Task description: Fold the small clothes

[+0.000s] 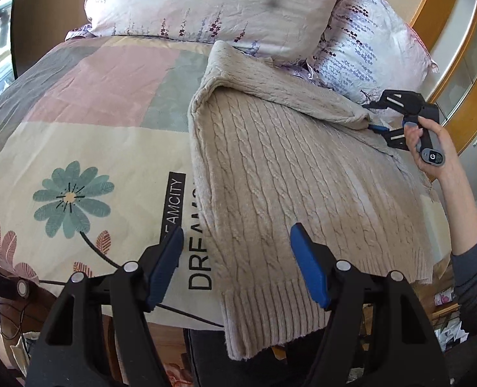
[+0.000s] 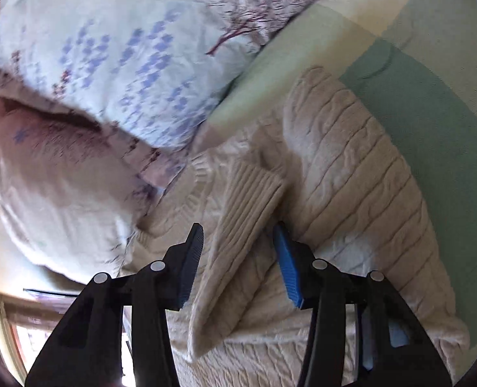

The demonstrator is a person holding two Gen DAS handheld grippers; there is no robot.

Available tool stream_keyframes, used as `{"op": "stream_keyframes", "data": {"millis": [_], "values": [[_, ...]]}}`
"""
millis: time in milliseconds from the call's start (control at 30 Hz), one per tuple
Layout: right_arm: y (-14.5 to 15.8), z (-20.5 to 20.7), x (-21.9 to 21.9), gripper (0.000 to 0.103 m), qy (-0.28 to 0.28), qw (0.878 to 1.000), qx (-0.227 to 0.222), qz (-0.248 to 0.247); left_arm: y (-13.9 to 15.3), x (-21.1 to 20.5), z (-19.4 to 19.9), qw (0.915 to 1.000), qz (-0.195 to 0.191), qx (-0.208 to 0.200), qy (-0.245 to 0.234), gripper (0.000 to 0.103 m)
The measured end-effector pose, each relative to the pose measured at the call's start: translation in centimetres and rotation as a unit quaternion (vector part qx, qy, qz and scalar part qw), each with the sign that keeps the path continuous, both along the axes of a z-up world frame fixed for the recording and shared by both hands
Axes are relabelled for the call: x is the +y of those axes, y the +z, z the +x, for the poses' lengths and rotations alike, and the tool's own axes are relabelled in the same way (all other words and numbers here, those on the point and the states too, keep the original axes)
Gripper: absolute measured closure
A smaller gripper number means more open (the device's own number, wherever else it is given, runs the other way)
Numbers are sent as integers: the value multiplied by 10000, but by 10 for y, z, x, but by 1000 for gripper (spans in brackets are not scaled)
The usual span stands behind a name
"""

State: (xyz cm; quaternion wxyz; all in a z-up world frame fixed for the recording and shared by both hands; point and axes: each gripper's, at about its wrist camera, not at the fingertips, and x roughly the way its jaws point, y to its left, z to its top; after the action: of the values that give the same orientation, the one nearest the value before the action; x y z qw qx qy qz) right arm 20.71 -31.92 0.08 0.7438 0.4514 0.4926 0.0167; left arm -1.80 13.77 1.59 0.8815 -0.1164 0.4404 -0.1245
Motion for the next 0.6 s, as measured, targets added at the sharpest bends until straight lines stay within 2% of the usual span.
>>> {"op": "stream_keyframes", "data": {"millis": [33,67,100,167,233,267,300,333,400,433,467,533,600], "values": [[-4,1,-3,85,-138,9999,-41,18,0,2,0,10000,-48,2,-4,35],[-3,4,-2,92,-80,9998,-198,-7,-1,2,1,10000,-63,2,-9,35],[2,6,0,92,63,9987,-500,21,-1,2,2,10000,-57,-3,-14,35],[24,-1,0,93,261,9898,-1397,122,-2,1,2,10000,-30,-24,-33,35],[44,-22,-10,93,229,9793,-2010,-48,-3,1,1,10000,-57,-46,-36,34],[45,-33,-17,93,158,9807,-1938,-221,-3,3,0,9999,-113,-56,-38,34],[42,-44,-24,92,105,9848,-1683,-420,-4,4,-1,9998,-176,-62,-41,34],[35,-61,-33,90,95,9889,-1364,-583,-4,6,-2,9996,-256,-66,-47,34],[24,-100,-51,68,193,9916,-1022,-773,-5,9,-3,9992,-381,-65,-74,34],[19,-122,-57,45,295,9913,-983,-825,-5,11,-4,9989,-447,-58,-94,34],[17,-144,-62,35,382,9906,-980,-871,-5,12,-4,9986,-521,-47,-123,36],[12,-191,-71,35,622,9893,-880,-986,-6,14,-5,9974,-691,-14,-183,38],[-1,-227,-80,36,874,9906,-705,-785,-9,14,-7,9958,-887,48,-240,46]]}}
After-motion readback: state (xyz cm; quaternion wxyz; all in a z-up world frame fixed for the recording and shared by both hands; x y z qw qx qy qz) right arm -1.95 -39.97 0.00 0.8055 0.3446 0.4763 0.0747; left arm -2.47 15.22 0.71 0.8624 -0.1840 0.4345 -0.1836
